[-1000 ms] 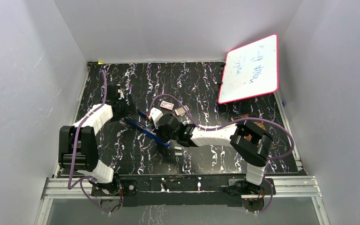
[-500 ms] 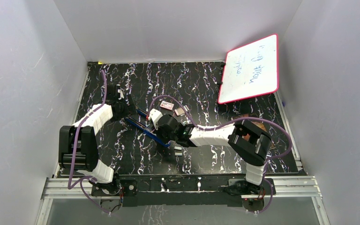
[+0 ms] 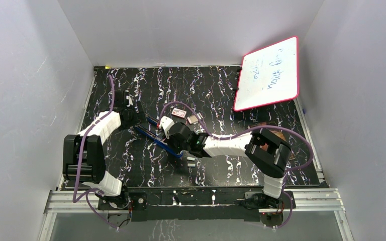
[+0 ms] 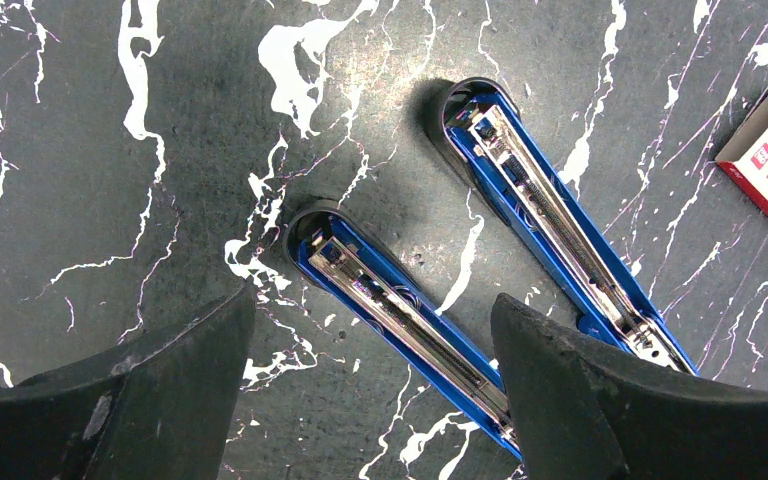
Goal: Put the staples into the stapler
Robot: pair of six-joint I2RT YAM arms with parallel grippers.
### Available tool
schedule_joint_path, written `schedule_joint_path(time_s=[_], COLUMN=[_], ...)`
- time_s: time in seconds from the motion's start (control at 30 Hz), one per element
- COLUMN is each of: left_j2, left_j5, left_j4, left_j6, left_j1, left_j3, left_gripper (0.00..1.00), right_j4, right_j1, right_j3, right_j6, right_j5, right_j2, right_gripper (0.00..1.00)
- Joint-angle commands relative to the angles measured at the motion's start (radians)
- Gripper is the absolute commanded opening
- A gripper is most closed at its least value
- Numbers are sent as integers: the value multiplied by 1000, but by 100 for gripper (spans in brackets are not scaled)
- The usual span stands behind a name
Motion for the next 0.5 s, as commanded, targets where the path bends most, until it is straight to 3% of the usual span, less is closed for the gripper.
schedule_joint_path(time_s=[0.0, 0.47], left_j2=[2, 3], left_j5=[16, 17], left_j4=[-22, -22], left_j6=[6, 6], left_j1=[9, 9], left_j3=[33, 34], left_gripper=[86, 86], right_j4=[73, 40], right_j1=[-5, -5], right_j3=[-2, 14], right_j6=[-1, 0], right_j5=[21, 39], right_j2=[-63, -45], right_gripper=[0, 0])
